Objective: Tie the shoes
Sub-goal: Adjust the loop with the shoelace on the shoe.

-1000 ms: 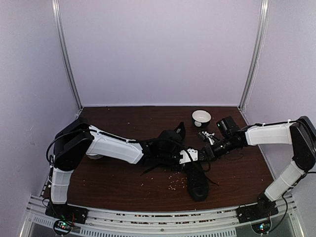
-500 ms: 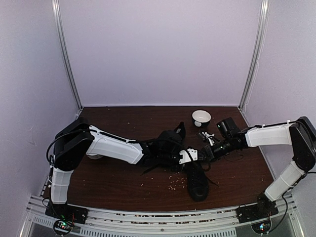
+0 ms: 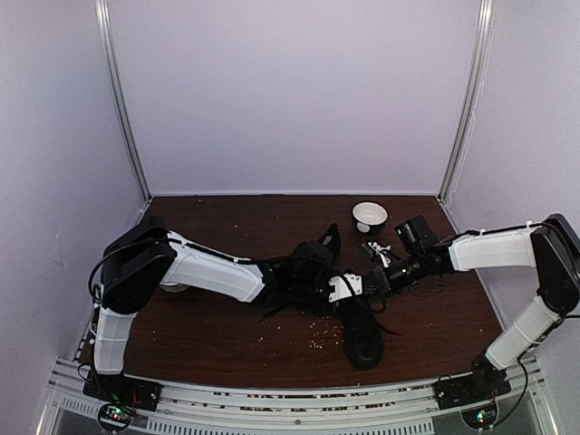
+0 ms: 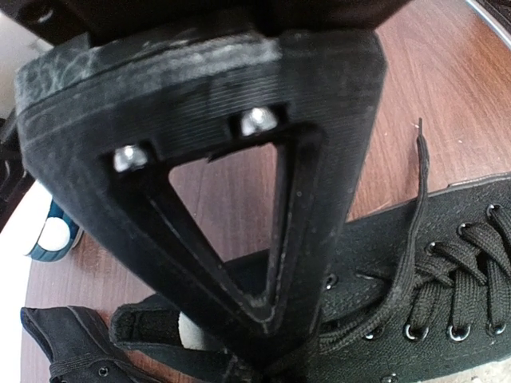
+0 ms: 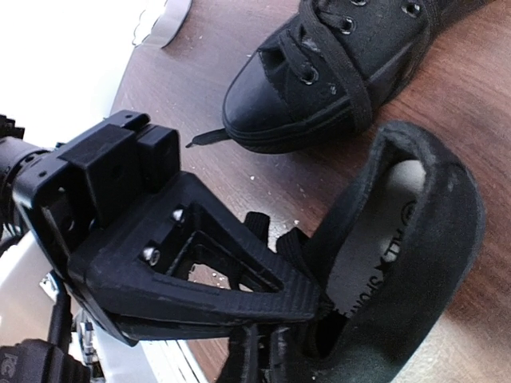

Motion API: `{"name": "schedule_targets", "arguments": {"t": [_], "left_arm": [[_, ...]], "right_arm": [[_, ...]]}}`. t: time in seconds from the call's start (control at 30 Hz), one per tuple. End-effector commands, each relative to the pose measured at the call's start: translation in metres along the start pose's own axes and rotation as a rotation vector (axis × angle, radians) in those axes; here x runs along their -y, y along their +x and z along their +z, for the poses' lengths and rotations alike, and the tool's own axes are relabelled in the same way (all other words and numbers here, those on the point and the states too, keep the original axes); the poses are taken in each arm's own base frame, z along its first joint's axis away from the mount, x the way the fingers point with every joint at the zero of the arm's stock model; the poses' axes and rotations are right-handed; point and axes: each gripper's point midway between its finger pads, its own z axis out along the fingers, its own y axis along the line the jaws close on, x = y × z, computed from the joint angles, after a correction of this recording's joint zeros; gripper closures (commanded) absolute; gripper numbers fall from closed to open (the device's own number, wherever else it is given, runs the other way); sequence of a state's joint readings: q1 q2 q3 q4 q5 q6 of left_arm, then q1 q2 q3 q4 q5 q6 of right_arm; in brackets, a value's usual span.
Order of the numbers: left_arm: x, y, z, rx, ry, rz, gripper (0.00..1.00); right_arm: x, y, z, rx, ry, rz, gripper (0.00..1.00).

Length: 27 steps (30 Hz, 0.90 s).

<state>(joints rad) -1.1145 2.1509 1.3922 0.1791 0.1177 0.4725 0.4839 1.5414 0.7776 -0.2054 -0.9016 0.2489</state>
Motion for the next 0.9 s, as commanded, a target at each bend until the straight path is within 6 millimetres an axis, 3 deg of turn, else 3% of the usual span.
{"name": "schedule_targets", "arguments": {"t": [0.0, 0.5, 0.7, 0.87], "left_arm": [[-0.031, -0.053, -0.011, 0.184, -0.109, -0.007, 0.99], [-0.028, -0.035, -0.016, 0.125, -0.125, 0.014, 0.91], [-0.029, -0.035, -0.016, 0.128, -0.129, 0.017, 0.91], [-0.029, -0.037, -0.015, 0.143, -0.129, 0.010, 1.00]], "right_arm": [[-0.008, 0.001, 0.003, 0.001, -0.012, -0.027, 0.99], [-0.002, -0.010, -0.030, 0.078, 0.101, -0.044, 1.00], [0.002, -0.003, -0.027, 0.047, 0.094, -0.032, 1.00], [0.002, -0.002, -0.019, 0.029, 0.052, -0.021, 0.93]]}}
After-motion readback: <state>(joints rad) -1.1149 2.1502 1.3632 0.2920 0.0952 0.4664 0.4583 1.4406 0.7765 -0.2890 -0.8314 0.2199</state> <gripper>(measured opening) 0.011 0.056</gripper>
